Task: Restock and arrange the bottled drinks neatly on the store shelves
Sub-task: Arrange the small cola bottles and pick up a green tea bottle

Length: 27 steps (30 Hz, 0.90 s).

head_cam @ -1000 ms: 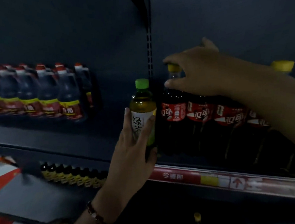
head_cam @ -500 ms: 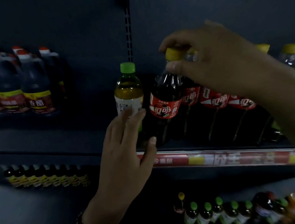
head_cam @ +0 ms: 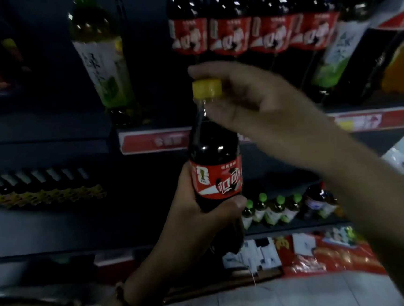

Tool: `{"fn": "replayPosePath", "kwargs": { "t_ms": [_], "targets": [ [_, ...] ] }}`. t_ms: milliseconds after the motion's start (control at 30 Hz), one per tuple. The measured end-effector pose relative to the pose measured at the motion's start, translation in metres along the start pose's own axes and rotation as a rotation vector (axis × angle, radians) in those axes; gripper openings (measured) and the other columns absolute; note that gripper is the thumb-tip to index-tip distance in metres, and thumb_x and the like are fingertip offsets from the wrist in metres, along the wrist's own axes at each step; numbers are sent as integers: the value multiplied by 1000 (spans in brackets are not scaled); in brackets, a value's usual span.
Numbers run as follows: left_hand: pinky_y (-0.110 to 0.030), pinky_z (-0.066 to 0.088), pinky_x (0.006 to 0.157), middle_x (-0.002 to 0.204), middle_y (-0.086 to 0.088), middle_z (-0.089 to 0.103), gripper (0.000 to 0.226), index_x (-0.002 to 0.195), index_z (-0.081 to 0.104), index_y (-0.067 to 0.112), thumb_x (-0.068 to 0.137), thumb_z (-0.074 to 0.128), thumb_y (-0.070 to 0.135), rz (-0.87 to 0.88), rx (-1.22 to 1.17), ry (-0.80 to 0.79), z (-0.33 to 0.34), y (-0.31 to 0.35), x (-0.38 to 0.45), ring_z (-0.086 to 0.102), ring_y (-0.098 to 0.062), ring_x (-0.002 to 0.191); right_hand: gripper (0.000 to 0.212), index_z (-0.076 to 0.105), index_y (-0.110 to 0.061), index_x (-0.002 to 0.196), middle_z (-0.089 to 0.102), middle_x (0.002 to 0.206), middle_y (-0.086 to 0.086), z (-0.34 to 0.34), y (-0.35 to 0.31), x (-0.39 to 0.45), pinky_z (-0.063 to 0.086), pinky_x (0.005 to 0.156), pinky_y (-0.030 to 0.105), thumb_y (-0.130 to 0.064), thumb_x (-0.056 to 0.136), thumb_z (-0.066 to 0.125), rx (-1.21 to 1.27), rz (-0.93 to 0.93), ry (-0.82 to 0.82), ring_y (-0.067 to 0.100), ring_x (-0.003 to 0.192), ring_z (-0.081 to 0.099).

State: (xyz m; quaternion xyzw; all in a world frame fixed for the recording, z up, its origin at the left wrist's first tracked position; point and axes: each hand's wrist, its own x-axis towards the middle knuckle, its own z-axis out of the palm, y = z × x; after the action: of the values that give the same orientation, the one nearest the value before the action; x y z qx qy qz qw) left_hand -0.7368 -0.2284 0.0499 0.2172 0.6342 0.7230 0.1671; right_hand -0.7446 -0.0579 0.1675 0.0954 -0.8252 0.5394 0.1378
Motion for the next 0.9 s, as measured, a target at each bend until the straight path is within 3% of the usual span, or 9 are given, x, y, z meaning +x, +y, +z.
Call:
{"fn": "replayPosePath", "kwargs": {
  "t_ms": [100,167,267,333,433,533,633,733,900],
  "targets": [
    [-21,55,78,112,6,71,64,128,49,32,76,79,11,-122,-69,39,27,-33,-24,69,-13,103,56,35,-51,139,53,115,-34,14,35,-68,47,85,8,-40,89,59,16,199,-107,-19,107,50],
    [-27,57,80,116,1,71,58,131,51,28,80,77,18,-220,-140,64,39,-48,-36,69,-18,106,60,31,-54,137,49,118,-33,26,69,-120,50,81,12,-47,84,57,121,310,-121,-17,106,51],
    [-44,56,88,117,-5,71,50,131,53,29,83,67,38,-413,-264,146,62,-75,-53,69,-26,108,53,37,-52,123,56,115,-23,32,115,-181,51,72,11,-41,77,62,386,612,-150,-16,93,60],
    [-51,56,87,121,-13,69,54,133,54,25,84,64,45,-517,-342,208,76,-94,-61,67,-35,109,62,35,-52,126,59,109,-26,40,133,-221,53,73,16,-40,77,71,503,750,-187,-9,92,65],
    [-42,59,75,111,-16,72,55,124,64,14,77,65,42,-613,-428,320,95,-120,-69,72,-32,99,65,39,-48,127,64,103,-21,51,155,-258,50,66,15,-34,76,78,527,825,-240,-5,82,67],
    [-31,57,70,103,-10,75,46,113,68,15,75,63,39,-620,-342,338,101,-150,-73,73,-24,92,51,49,-40,122,66,98,-12,61,176,-274,53,66,21,-18,83,74,380,888,-189,-1,75,65],
    [-33,54,79,109,-9,74,45,117,67,17,78,64,37,-634,-245,313,96,-178,-72,70,-25,101,47,53,-33,119,68,89,-6,72,208,-288,57,76,32,-24,80,76,216,915,-162,9,75,67],
    [-34,54,83,116,-4,72,45,125,62,23,81,66,33,-665,-202,221,83,-209,-66,69,-21,106,47,51,-39,112,67,80,-6,85,237,-296,57,68,29,-33,75,78,93,932,-140,5,65,62],
    [-27,57,82,110,2,74,48,121,60,23,76,73,28,-652,-22,178,53,-297,-50,70,-16,104,60,47,-40,125,62,107,-22,127,324,-297,48,86,17,-39,74,79,-22,919,-88,-4,98,59]
  ]
}}
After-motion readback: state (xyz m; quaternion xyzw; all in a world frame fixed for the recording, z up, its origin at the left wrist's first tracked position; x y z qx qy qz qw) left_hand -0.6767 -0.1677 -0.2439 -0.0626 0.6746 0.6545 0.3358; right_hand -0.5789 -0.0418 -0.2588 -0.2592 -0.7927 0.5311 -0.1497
